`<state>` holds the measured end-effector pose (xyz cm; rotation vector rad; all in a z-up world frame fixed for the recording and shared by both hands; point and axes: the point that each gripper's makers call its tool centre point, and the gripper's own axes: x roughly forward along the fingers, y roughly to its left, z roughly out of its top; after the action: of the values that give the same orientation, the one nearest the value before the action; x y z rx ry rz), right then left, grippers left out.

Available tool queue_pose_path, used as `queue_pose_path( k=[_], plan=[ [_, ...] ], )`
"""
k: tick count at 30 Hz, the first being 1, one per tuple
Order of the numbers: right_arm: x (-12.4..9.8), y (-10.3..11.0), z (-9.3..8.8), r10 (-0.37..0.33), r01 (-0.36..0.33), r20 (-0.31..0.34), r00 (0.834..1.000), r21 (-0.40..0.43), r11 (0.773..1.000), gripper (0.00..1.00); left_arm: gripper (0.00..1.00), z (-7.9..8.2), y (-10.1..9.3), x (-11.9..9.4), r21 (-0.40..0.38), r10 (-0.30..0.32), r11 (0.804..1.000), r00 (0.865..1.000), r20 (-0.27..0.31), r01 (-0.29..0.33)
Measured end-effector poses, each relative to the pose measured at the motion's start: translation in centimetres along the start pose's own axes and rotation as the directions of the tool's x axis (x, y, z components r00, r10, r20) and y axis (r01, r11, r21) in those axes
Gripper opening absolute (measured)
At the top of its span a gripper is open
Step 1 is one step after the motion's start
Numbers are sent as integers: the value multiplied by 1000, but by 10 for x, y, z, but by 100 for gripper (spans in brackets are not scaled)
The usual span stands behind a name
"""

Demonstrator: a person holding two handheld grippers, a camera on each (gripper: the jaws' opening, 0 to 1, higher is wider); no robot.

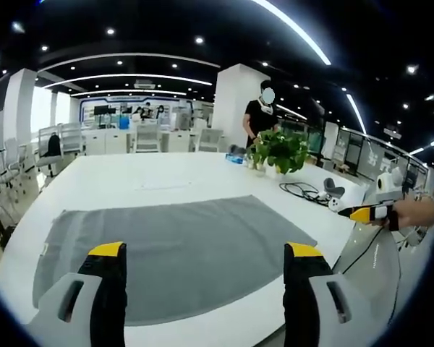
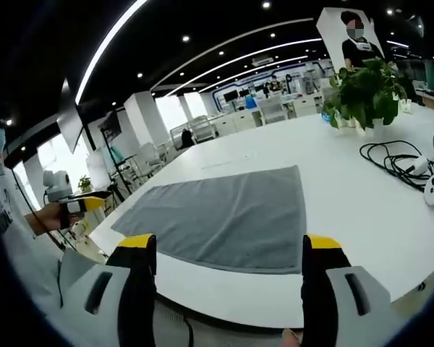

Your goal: Fold the towel on the table until its edges align and the towel forms a compact rectangular stack.

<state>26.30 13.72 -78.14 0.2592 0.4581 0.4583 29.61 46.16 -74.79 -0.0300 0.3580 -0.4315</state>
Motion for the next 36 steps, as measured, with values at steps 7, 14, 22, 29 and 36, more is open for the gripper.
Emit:
queue_pose_path(
  k=[7,14,22,29,36],
  plan=[
    [1,3,-2,12,-12,-16,1000,-8,1000,83,92,-8,5,-10,-21,23,1000,1000,-4,-23],
    [0,4,-2,16,-16,-18,1000,-9,1000,82,92,-9,7,-13,-21,32,999,999,-9,-32],
    [0,3,-1,14,-14,-9,1000,-7,1000,82,92,-4,2,-8,-10,22,1000,1000,-4,-22],
    [0,2,-1,14,-14,-9,1000,-3,1000,81,92,-4,-3,-4,-9,8,1000,1000,-5,-8],
    [0,2,-2,15,-15,-17,1000,-5,1000,81,92,-9,-4,-3,-8,1,1000,1000,-22,-1]
  ],
)
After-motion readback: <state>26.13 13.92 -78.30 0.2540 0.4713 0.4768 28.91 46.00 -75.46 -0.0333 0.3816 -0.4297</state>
